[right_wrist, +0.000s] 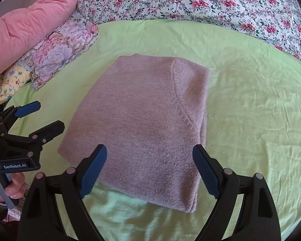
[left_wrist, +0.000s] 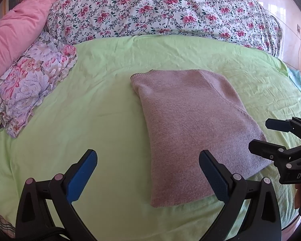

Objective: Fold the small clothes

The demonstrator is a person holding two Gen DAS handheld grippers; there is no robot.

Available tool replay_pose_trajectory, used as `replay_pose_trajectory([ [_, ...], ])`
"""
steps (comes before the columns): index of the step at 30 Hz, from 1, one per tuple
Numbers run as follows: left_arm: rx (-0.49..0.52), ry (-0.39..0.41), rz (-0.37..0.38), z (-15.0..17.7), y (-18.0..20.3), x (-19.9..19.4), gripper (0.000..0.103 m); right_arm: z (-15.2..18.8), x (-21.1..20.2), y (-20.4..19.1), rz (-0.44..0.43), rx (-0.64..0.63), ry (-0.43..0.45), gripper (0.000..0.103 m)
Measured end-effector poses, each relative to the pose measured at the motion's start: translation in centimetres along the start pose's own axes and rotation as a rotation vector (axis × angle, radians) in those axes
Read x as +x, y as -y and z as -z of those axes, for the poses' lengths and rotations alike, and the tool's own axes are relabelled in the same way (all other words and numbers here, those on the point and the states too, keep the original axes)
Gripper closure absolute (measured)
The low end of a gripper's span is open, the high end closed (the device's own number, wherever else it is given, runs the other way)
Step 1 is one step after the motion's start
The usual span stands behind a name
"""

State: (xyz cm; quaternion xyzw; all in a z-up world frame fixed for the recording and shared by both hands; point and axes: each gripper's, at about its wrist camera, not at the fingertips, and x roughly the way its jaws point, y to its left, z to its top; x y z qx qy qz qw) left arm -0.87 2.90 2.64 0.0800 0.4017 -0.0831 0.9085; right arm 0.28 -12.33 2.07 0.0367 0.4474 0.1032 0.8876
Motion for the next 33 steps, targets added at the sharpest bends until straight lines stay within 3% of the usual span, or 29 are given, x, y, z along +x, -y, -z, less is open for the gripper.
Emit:
replay_pose_trajectory([
  [33, 0.033, 0.024, -0.008, -0.84, 0.46, 0.21, 0.002, 0.05, 0.12, 0.75, 0.001, 0.025, 0.006, 0.016],
])
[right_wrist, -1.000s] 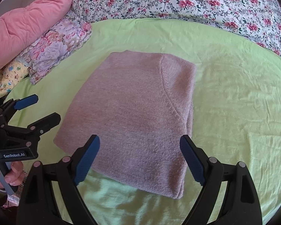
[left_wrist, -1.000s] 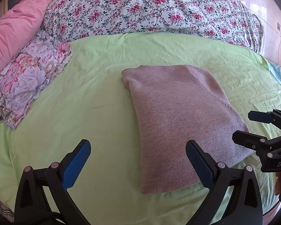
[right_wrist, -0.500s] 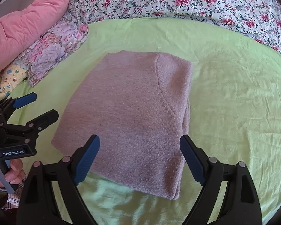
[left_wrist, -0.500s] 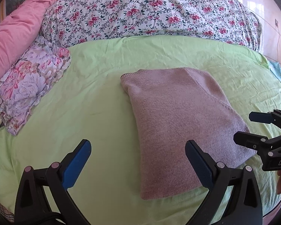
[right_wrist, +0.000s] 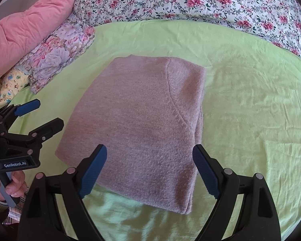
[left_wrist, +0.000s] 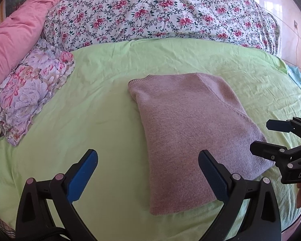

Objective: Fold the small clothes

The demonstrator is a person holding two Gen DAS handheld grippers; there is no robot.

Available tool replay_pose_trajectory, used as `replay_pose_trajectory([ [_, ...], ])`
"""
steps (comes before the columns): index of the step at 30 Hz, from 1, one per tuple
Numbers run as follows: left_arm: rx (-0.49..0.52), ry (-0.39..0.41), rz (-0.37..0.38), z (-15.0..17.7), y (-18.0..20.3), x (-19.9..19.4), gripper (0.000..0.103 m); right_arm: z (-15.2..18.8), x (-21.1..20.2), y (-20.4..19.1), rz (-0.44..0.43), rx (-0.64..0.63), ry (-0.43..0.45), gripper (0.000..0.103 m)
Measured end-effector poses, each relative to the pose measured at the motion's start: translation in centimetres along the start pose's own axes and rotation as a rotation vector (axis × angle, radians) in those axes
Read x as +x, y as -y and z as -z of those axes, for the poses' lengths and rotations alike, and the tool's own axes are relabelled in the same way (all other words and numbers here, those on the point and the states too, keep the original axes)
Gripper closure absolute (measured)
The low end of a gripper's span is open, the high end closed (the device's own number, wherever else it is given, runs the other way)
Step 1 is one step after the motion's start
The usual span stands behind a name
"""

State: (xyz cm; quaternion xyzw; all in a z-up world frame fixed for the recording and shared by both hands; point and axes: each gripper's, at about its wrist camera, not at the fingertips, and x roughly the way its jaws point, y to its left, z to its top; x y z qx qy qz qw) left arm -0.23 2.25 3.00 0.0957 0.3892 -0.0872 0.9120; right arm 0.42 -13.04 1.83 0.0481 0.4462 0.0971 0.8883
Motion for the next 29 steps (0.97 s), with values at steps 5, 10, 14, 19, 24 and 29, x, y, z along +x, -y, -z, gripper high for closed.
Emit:
replay_pose_trajectory([
  [5, -0.001, 0.0, 0.002, -0.08, -0.03, -0.01, 0.002, -0.07, 0.05, -0.07, 0.0, -0.001, 0.0, 0.016],
  [10, 0.009, 0.008, 0.0, -0.23, 0.16, -0.06, 0.003, -0.13, 0.05, -0.1, 0.001, -0.002, 0.001, 0.016],
  [14, 0.007, 0.005, -0.001, -0.29, 0.19, 0.01, 0.003, -0.19, 0.07, -0.09, -0.001, 0.001, 0.001, 0.016],
  [19, 0.006, 0.001, 0.003, -0.33, 0.27, 0.11, 0.003, -0.17, 0.09, -0.05, 0.0, 0.0, 0.0, 0.016],
  [24, 0.014, 0.009, 0.004, -0.54, 0.56, 0.11, 0.005, -0.25, 0.08, -0.01, 0.0, 0.001, 0.001, 0.016],
  [29, 0.013, 0.009, -0.003, -0.77, 0.57, 0.35, 0.007, -0.65, 0.28, 0.11, 0.0, 0.006, -0.002, 0.016],
])
